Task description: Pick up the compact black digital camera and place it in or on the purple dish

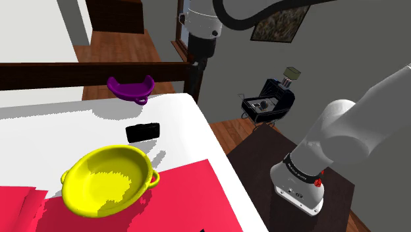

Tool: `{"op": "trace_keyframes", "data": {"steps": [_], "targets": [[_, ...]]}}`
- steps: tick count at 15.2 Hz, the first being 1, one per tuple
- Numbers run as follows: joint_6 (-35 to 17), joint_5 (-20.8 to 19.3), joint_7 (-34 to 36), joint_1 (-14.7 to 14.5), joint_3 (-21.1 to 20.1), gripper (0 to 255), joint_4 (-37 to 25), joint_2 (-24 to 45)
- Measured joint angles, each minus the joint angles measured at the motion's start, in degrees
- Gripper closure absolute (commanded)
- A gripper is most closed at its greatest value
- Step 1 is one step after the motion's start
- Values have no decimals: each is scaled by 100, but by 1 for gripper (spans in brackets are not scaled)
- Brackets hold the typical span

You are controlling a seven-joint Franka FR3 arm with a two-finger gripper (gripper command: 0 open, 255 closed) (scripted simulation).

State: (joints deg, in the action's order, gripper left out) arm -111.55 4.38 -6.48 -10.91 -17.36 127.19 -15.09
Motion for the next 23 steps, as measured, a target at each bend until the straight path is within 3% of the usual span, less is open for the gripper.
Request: {"op": "trace_keyframes", "data": {"steps": [6,14,23], "targets": [[-433,-432,-72,-315,-483,0,-530,1001],[-760,-1308,-56,-822,-946,0,-1390,2374],[-1259,-1575,59,-892,-917,0,-1206,2746]]}}
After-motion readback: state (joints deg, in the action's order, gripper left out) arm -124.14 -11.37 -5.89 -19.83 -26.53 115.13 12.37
